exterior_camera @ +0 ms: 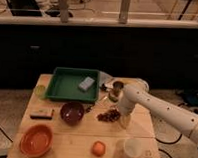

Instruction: Place grapes in red bowl

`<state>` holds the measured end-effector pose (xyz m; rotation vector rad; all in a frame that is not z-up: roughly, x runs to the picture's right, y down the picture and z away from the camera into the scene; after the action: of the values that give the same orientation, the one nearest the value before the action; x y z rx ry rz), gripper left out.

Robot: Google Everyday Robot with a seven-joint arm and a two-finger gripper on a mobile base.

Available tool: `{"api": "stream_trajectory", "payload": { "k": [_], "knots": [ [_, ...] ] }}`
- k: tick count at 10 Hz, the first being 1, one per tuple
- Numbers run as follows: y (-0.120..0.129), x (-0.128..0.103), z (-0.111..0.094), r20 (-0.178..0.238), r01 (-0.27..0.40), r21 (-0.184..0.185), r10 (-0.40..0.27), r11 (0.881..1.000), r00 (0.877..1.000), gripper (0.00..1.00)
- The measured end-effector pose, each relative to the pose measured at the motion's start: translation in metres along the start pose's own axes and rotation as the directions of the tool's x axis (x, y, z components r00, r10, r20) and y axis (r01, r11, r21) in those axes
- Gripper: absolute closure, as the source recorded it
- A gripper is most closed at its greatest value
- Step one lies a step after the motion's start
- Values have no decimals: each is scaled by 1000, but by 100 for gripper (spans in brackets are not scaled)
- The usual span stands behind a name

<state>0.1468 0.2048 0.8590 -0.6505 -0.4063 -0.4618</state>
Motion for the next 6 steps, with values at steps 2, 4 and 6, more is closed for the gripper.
{"api": "stream_trajectory", "payload": {
  "k": [2, 4, 6],
  "knots": [
    [0, 1, 0, 6, 6, 4, -6, 1000, 1000, 20],
    [0, 1, 0, 10, 12, 6, -12, 1000, 1000, 20],
    [0, 1, 0, 13, 17, 9, -17, 1000, 1000, 20]
  ]
}}
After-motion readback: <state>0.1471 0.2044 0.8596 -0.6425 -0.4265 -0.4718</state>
